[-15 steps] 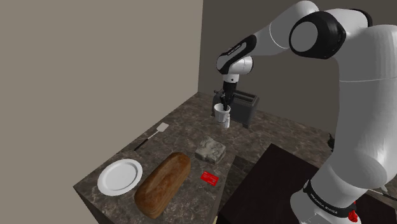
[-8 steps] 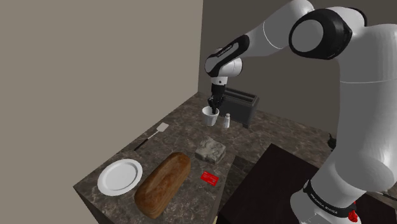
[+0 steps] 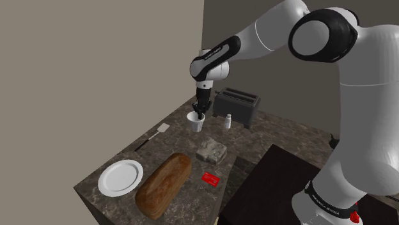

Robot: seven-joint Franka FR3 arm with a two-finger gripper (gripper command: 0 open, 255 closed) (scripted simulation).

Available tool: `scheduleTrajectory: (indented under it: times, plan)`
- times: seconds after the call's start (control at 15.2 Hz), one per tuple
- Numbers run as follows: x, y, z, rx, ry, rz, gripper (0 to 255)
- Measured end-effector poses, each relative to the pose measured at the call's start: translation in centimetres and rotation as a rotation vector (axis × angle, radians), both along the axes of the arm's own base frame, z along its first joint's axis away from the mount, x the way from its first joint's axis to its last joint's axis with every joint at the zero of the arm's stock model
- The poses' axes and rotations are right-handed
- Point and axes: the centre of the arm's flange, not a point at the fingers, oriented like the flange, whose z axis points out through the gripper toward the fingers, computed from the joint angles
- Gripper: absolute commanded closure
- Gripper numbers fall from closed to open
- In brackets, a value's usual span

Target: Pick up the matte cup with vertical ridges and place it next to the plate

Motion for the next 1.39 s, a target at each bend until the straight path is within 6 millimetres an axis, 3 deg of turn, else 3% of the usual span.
scheduleTrajectory:
  times: [1.19, 1.39]
  plan:
    - [6.0, 23.0, 0.0, 0.0, 0.0, 0.0, 255]
    - [6.2, 23.8, -1.0, 0.0, 0.001, -0.001, 255]
